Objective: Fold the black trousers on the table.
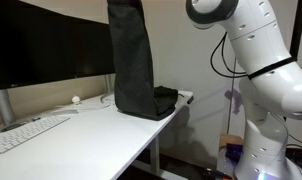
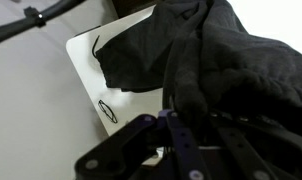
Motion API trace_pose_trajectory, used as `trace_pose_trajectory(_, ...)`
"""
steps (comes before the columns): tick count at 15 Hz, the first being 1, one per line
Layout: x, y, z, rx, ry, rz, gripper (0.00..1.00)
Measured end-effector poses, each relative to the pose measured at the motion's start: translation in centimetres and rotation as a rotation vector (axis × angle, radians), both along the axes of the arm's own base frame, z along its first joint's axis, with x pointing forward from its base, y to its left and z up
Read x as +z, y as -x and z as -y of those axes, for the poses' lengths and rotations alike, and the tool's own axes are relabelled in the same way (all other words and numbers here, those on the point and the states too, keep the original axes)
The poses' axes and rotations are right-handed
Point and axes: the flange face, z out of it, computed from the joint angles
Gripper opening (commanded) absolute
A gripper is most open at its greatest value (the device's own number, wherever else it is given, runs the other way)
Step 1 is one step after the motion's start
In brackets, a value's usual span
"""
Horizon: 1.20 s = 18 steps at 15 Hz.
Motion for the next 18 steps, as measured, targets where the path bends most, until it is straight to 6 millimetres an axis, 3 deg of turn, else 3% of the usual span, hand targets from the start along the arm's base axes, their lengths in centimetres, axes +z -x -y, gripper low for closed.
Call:
trace_pose_trajectory(6, 1.1, 0.8, 6.7, 0.040, -0.008, -0.043, 0.03)
trace_pose_trajectory(7, 1.3, 1.0, 7.7, 0.047, -0.010, -0.048, 0.14)
trace_pose_trajectory(8, 1.4, 1.1, 8.2, 0.042, -0.011, -0.048, 0.14)
trace_pose_trajectory(12, 1.0, 0.7, 7.6, 0.054, -0.012, -0.057, 0.14)
trace_pose_trajectory(13, 0.9, 0.6, 7.6, 0.054, -0.012, -0.058, 0.03)
trace_pose_trajectory(18, 0.8, 0.6, 7.8, 0.053, -0.020, -0.063, 0.03)
